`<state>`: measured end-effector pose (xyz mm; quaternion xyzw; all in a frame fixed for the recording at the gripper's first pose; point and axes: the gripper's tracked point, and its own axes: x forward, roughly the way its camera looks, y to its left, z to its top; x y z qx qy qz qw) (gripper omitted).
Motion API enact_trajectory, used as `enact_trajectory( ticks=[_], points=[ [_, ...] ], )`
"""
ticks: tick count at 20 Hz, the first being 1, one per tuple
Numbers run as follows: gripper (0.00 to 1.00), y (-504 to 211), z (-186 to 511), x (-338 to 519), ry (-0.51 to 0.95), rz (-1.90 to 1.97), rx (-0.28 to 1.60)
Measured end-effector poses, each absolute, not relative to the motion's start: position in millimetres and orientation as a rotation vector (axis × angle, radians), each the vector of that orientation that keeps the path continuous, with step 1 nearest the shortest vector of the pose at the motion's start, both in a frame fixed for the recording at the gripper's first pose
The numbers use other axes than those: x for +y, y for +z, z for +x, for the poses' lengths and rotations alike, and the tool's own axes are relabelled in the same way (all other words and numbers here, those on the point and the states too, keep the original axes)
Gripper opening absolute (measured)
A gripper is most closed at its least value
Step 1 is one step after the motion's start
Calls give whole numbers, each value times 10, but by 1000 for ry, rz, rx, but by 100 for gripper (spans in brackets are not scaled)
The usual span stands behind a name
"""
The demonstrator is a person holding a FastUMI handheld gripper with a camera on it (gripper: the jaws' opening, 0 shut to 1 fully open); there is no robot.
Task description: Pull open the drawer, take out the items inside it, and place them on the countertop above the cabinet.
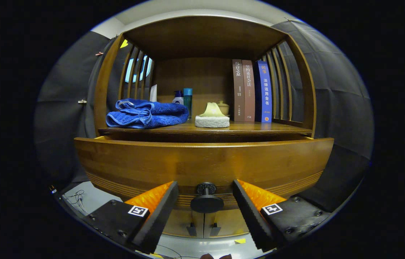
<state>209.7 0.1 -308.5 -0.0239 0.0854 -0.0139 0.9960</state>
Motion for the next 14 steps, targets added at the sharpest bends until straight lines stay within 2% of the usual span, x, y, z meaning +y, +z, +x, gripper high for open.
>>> enact_trajectory(
  ticks=[6,14],
  points=[
    [99,-3110,2471,10,-30,-67,184],
    [99,-3118,2629,1,-43,-94,196]
  ],
)
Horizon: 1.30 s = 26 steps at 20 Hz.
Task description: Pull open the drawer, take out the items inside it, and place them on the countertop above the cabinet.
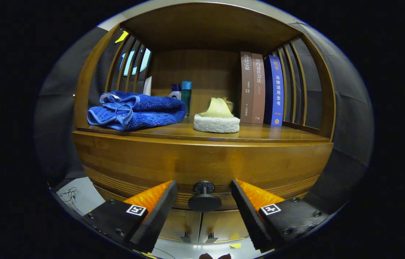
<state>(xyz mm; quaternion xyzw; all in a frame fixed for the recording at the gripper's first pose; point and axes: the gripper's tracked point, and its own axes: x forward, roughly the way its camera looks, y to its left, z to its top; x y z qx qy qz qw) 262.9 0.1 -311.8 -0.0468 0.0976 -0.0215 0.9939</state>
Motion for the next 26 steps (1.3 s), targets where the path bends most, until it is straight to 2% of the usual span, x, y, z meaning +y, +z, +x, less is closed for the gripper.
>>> enact_trajectory(
  ticks=[5,9,18,26],
  points=[
    [99,-3072,2605,4,-37,-98,206],
    [99,-2680,2467,35,-29,-103,158],
    [99,-1591,1559,224,6,-57,69],
    [98,-1077,869,259,56,21,88]
  ],
)
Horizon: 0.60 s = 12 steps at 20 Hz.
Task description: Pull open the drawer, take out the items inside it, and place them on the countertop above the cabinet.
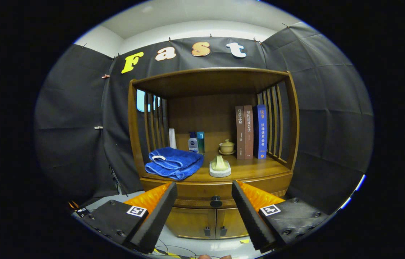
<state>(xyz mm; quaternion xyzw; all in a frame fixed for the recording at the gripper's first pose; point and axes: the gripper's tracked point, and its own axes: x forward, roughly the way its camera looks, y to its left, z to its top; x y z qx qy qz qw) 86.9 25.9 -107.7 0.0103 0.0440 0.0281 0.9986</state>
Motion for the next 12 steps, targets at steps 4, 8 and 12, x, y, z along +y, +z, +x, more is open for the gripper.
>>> enact_trajectory(
  ticks=[4,8,12],
  points=[
    [98,-771,548,141,15,-11,64],
    [98,-603,351,177,13,-27,46],
    [98,-552,305,239,31,0,44]
  ],
)
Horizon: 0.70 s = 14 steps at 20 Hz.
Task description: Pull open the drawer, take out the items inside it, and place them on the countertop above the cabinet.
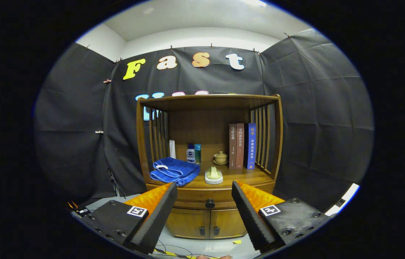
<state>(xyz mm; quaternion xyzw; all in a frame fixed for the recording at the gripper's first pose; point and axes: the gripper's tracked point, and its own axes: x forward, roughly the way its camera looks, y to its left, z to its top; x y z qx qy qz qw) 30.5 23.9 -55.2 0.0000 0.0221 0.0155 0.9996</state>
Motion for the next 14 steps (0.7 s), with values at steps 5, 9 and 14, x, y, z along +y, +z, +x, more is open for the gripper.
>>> enact_trajectory(
  ticks=[5,9,14],
  points=[
    [98,-526,284,196,28,-7,37],
    [98,-498,269,163,31,14,29],
    [98,-542,266,167,39,10,35]
  ],
)
